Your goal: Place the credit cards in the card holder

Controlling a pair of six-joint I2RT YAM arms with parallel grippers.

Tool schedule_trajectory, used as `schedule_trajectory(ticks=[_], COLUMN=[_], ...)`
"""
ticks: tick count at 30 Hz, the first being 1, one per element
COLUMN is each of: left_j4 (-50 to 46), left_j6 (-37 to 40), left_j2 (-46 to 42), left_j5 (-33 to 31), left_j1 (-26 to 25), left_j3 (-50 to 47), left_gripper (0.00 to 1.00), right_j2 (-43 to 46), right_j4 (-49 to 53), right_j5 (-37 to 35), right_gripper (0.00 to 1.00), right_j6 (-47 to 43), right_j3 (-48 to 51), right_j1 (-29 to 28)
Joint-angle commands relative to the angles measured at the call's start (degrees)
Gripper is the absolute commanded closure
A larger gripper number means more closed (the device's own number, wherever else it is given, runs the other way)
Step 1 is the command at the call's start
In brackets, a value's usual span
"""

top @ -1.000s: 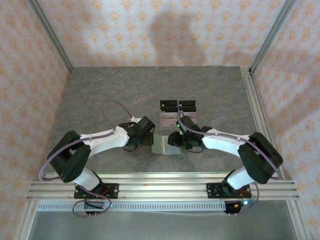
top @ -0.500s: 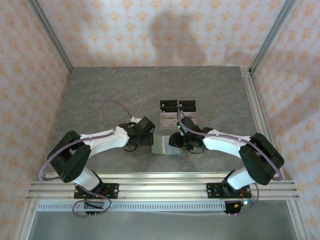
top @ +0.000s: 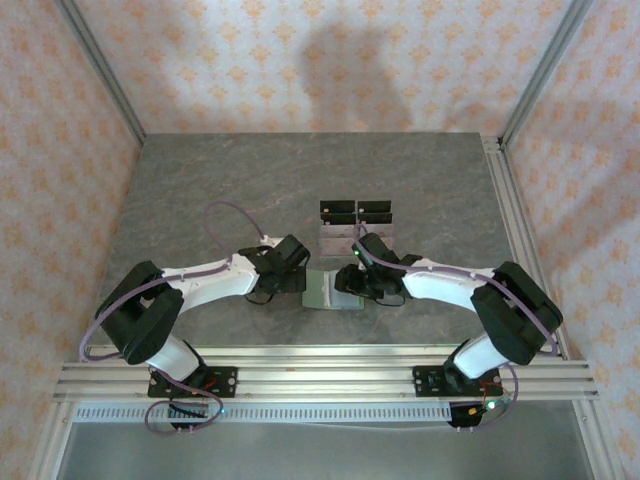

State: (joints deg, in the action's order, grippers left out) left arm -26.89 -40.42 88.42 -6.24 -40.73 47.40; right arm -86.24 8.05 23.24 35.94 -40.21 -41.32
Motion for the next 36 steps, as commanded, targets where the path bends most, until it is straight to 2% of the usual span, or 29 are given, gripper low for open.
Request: schedule_trajectory(ticks=[1, 5, 11, 21, 27, 32, 36], left_j4=[1.01, 1.40, -0.18, -7.61, -11.89, -11.92, -10.04], left_j6=[-0.42, -1.38, -3.56, -8.41, -12.17, -12.51, -10.87], left_j2=[0.57, 0.61, -1.81, -10.83, -16.92, -22.25, -24.34], left_j5=[-0.48, -0.08, -0.81, -9.58, -13.93, -13.84, -12.34], left_j1=[0.00, -0.66, -0.73, -0.25, 2.07, 3.54, 3.65], left_j3=[-0.65, -0.74, 0.04, 0.97, -1.89, -4.70, -5.45], left_gripper=[0.00, 0.00, 0.00, 0.00, 0.00, 0.00, 0.00], right_j2=[-0.39, -0.70, -1.56, -4.21, -9.61, -15.47, -13.42], right_j4=[0.09, -1.46, -1.31, 2.22, 2.60, 3.33, 5.64], right_j5=[2.03, 5.24, 6.34, 7.16, 6.91, 7.29, 6.53], right_gripper=[0.52, 0.52, 0.53, 0.53, 0.53, 0.53, 0.53], right_j6=[-0.25, 0.05, 0.33, -0.57, -0.45, -0.61, -1.90], right_j3=[-0.53, -1.29, -3.61, -10.85, -16.46, -21.40, -23.04], right_j1=[-0.25, -0.33, -0.78, -1.73, -5.08, -7.93, -7.69])
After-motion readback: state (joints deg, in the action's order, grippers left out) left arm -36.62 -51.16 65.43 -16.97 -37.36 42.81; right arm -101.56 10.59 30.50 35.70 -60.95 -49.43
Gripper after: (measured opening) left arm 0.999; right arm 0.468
